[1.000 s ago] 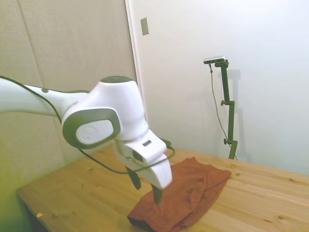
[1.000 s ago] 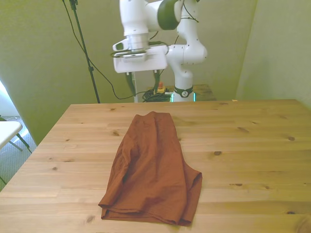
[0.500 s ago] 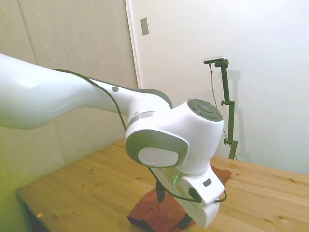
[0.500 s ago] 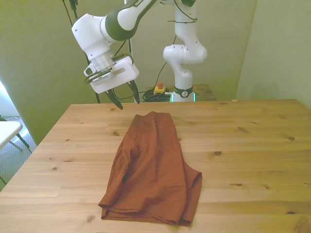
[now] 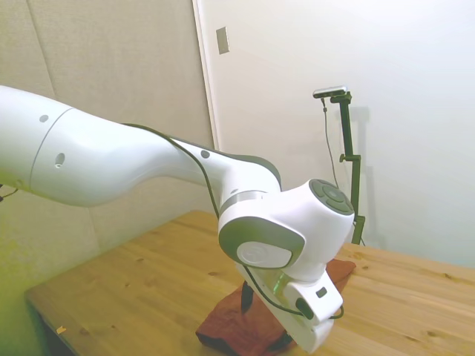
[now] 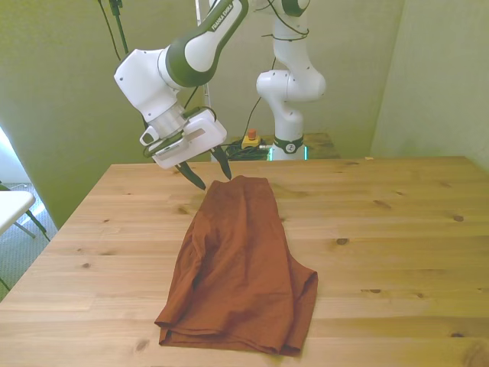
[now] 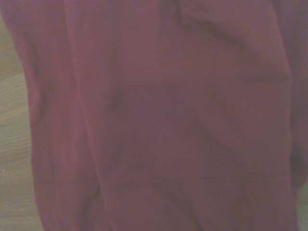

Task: Unfold the shorts

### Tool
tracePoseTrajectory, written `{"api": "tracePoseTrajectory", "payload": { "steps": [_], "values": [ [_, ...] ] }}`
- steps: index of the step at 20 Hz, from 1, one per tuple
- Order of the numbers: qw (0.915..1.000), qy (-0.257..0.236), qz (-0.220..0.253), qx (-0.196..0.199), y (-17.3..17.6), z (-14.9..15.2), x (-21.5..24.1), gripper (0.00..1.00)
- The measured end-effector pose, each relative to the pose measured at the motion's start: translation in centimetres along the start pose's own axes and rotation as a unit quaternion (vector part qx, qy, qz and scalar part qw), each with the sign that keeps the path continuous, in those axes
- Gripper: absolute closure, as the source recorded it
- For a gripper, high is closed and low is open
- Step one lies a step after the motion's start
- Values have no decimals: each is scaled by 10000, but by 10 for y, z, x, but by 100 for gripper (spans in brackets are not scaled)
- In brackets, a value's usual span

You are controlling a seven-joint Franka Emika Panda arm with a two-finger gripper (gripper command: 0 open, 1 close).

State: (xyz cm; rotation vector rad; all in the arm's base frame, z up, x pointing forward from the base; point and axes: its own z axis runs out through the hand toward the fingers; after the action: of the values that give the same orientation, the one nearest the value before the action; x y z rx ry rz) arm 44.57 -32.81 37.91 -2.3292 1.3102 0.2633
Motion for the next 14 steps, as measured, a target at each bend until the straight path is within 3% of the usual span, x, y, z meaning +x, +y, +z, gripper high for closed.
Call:
{"api": "tracePoseTrajectory", "payload": {
  "steps": [1,2,14],
  "values": [
    [10000,-48,-25,-7,1,5,-1,0],
    [9999,-96,-50,-7,4,9,-2,100],
    [9982,-455,-277,268,28,17,-10,100]
  ]
}}
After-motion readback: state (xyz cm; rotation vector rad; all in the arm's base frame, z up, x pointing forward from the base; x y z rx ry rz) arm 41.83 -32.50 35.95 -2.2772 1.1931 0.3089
